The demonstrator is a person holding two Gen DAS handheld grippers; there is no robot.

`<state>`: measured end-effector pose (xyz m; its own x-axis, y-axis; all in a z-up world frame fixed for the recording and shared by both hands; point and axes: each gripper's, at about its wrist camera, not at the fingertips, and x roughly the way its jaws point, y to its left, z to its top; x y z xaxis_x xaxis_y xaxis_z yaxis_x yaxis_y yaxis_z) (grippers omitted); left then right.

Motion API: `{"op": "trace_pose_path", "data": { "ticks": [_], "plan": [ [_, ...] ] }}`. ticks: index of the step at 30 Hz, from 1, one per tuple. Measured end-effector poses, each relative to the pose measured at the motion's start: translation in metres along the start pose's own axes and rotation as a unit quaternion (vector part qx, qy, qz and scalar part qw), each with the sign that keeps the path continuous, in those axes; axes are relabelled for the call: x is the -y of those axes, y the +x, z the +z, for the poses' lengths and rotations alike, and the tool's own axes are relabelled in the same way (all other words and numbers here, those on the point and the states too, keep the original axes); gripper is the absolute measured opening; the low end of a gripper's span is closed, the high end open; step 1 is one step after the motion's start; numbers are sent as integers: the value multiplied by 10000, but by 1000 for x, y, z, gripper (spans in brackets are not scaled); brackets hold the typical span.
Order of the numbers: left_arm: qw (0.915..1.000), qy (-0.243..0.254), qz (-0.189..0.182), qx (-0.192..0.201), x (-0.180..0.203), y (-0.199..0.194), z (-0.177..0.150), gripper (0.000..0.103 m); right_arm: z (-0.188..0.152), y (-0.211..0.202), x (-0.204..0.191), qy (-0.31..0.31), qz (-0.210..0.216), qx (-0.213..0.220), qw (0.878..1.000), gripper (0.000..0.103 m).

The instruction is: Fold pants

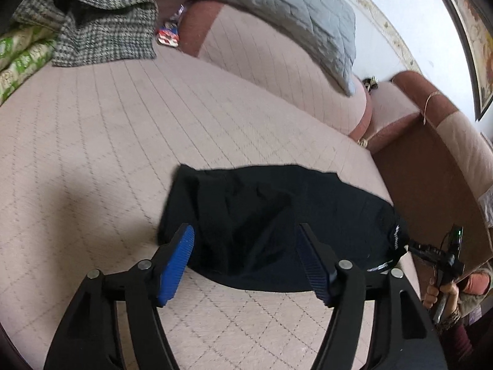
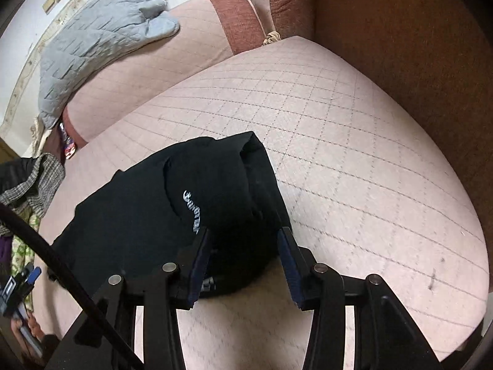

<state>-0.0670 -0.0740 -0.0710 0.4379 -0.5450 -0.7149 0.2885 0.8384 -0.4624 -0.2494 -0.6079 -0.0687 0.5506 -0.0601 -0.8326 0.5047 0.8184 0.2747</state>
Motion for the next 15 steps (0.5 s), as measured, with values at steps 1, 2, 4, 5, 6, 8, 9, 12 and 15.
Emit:
{"op": "trace_pose_path", "data": {
  "ticks": [1, 2, 4, 5, 6, 8, 9, 12, 15],
  "plan": [
    [10000, 30, 47, -70, 2, 6, -1, 76, 0, 5, -1, -48, -78, -4, 10000, 49],
    [9998, 58, 83, -165, 3, 13, -2, 77, 1, 10, -8, -165, -220, -9, 9996, 49],
    [9991, 72, 117, -401, 6, 28, -5, 77, 1, 15, -20, -387, -424, -28, 9983, 29],
    [9986, 99, 120, -507, 8, 36, -5, 77, 1, 15, -25, -485, -559, -37, 9973, 11],
    [9980, 182, 147, -591, 12, 42, -4, 77, 0, 14, -29, -563, -623, -25, 9965, 11],
    [9963, 357, 256, -732, 18, 48, -2, 46, -1, 4, -35, -638, -565, 120, 9963, 8],
    [9952, 402, 298, -837, 19, 50, 0, 16, -1, -4, -36, -644, -541, 190, 9963, 8],
    [9948, 378, 263, -903, 17, 42, 8, 13, 0, -28, -29, -483, -238, 364, 9979, 7],
    [9951, 417, 311, -840, 20, 26, 8, 13, -4, -49, -14, -114, 187, 360, 9991, 7]
  ]
}}
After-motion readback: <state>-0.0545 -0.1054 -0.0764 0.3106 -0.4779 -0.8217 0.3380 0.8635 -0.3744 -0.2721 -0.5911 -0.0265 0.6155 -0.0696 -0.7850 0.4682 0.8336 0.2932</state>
